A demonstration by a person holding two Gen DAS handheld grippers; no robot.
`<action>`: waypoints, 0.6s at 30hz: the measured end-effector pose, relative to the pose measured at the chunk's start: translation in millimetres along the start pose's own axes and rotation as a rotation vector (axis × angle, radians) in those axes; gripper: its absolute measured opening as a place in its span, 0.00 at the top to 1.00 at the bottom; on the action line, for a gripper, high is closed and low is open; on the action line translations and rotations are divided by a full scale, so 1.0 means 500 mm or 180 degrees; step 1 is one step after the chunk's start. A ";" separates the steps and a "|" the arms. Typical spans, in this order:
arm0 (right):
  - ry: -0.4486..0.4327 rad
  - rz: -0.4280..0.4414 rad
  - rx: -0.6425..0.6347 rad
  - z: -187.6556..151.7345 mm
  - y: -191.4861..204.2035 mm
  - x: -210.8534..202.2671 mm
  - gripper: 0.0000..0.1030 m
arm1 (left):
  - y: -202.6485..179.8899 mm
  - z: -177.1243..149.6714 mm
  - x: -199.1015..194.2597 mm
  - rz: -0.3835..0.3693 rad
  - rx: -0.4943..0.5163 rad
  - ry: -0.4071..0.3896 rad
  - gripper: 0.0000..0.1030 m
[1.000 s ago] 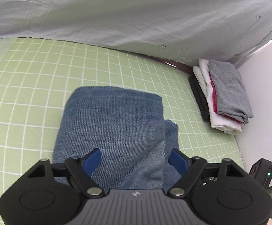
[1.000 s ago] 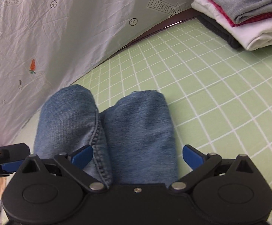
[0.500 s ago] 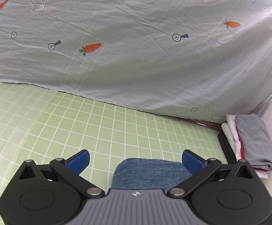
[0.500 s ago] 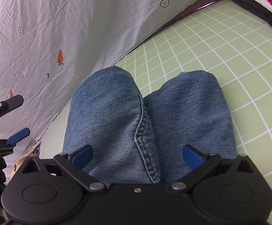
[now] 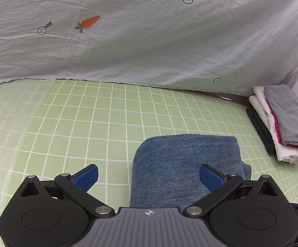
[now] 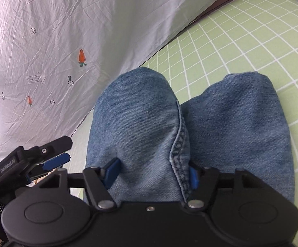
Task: Fold clothes
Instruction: 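Fold the jeans over with the left tool while the right tool grasps the bundle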
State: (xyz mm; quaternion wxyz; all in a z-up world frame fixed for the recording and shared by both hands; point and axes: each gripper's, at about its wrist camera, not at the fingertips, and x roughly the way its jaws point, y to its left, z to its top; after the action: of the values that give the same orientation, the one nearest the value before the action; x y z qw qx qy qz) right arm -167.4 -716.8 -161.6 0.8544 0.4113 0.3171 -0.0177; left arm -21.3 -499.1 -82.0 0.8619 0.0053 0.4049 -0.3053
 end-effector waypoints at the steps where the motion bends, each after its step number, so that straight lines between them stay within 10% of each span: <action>1: -0.0039 0.0015 -0.0052 0.000 0.005 -0.012 0.59 | 0.001 0.000 -0.003 -0.0027 -0.0081 -0.0031 0.00; 7: -0.0346 0.0272 -0.0076 0.000 0.026 -0.099 0.87 | -0.010 0.016 -0.015 -0.0061 -0.0298 -0.0070 0.00; 15: -0.0627 -0.0439 0.0499 -0.005 -0.082 -0.162 0.85 | -0.022 -0.004 0.022 0.0147 0.0054 0.0297 0.06; 18: -0.0586 -0.0754 0.0472 -0.006 -0.106 -0.159 0.67 | -0.034 -0.025 0.052 0.0019 0.0180 0.0634 0.06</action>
State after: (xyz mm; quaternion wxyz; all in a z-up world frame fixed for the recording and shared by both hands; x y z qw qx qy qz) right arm -248.1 -768.1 -155.6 0.8391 0.4296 0.2815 -0.1792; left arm -26.4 -523.3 -104.4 0.8178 0.0613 0.4797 -0.3120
